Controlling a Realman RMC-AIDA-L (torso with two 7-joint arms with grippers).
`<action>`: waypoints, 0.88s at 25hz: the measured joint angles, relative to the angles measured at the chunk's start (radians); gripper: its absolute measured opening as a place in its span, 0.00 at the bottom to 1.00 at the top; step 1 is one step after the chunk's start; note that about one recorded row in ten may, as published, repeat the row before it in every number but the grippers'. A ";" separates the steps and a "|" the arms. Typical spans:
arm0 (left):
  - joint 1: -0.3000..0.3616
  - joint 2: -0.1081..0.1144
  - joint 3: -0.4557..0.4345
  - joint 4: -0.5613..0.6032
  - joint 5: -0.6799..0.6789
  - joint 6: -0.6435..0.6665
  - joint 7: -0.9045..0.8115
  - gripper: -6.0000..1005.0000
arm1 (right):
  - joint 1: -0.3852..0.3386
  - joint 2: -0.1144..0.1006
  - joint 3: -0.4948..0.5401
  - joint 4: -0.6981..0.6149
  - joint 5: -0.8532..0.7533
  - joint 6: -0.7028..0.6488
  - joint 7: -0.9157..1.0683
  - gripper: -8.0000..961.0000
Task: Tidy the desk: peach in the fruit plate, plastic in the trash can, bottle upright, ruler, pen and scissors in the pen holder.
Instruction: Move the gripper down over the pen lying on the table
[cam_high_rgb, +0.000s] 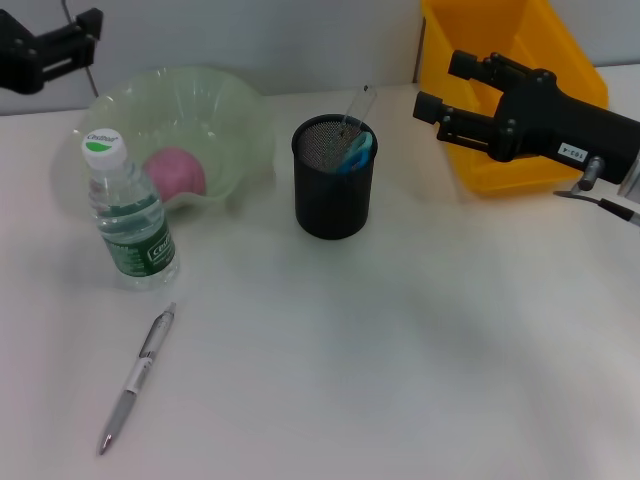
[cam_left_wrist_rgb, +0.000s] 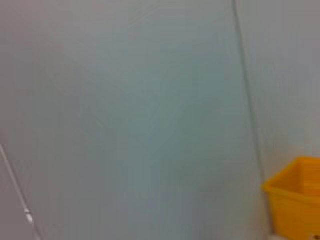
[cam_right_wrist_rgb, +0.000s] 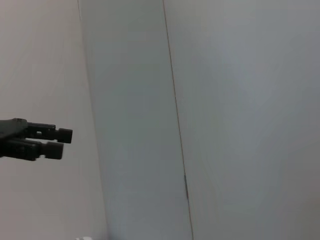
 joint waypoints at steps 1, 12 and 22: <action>-0.014 -0.035 -0.064 0.000 -0.044 -0.074 0.051 0.78 | -0.002 0.000 0.000 -0.003 0.000 0.000 0.000 0.85; -0.099 -0.077 -0.234 0.000 -0.101 -0.414 0.113 0.79 | -0.015 -0.002 0.012 -0.006 0.000 -0.002 0.000 0.85; -0.125 -0.081 -0.214 -0.004 -0.083 -0.604 0.045 0.79 | -0.027 0.001 0.024 -0.009 -0.001 -0.002 -0.009 0.85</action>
